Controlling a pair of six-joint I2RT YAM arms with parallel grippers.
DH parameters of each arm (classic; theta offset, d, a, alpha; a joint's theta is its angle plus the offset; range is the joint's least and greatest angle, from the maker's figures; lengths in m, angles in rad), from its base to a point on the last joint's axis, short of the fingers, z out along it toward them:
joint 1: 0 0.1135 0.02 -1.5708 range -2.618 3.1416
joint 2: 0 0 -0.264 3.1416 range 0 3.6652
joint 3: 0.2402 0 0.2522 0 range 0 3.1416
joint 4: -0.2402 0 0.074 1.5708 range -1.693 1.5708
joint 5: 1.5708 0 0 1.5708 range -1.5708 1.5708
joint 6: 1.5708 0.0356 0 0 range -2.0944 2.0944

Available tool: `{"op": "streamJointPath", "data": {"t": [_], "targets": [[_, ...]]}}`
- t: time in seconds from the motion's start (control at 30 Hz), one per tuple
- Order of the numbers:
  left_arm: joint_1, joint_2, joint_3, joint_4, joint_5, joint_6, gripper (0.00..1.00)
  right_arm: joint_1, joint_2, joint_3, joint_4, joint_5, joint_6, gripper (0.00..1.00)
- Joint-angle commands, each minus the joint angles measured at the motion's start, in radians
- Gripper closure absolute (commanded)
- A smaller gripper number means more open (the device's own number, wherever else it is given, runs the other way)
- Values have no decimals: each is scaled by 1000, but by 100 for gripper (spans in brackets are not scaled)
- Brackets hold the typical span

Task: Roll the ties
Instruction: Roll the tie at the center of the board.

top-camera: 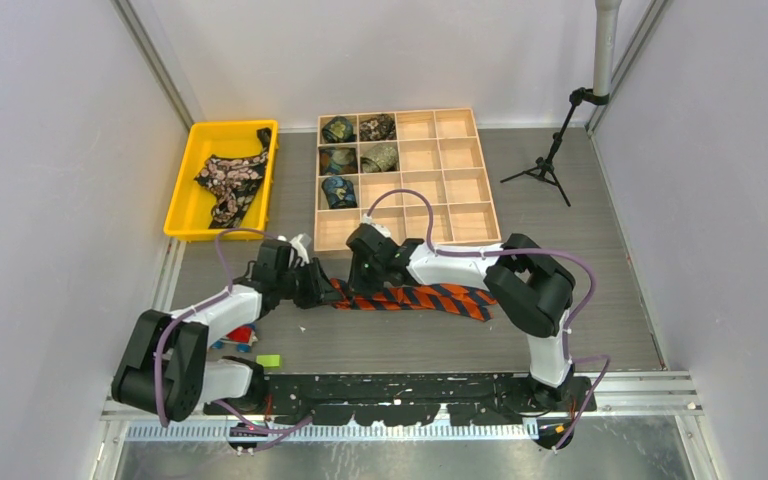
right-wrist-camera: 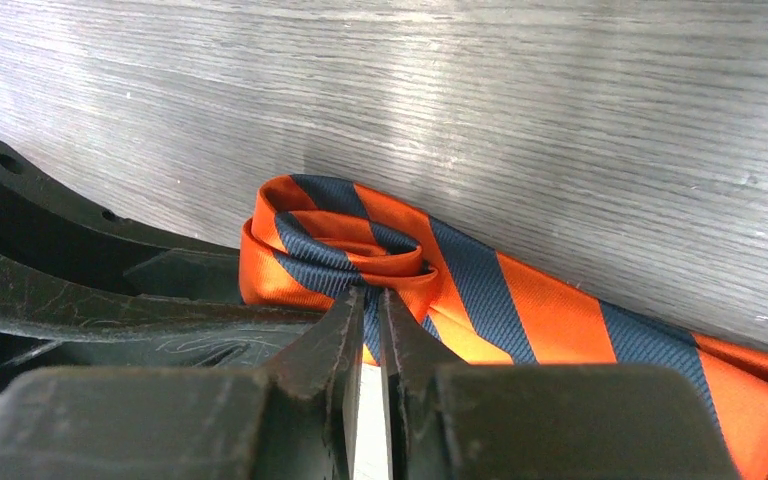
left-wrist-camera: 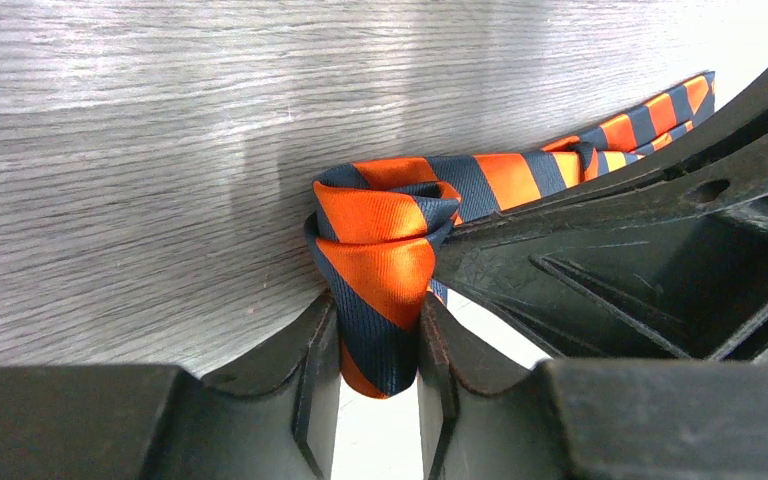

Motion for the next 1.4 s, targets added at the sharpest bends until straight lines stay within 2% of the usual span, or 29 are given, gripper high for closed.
{"op": "streamJointPath", "data": {"t": [0.0,0.17,0.43,0.6,0.97,1.1,1.37], "targets": [[-29,-29,20,-19,-40,12,77,-3,-22,38,-78,39,-36,81],[-102,-70,69,-138,-170,25,78,-3,-66,66,-122,41,-53,77],[-203,-99,137,-260,-354,8,80,-3,-93,14,-97,43,-34,78],[-237,-104,174,-320,-422,-7,81,6,-65,9,-59,39,-17,81],[-290,-127,231,-435,-551,13,81,20,9,40,41,-73,-9,83],[-307,-126,241,-470,-601,25,81,16,-45,16,-4,-30,-31,83],[-364,-91,285,-558,-757,37,81,-36,-255,-113,-95,89,-61,82]]}}
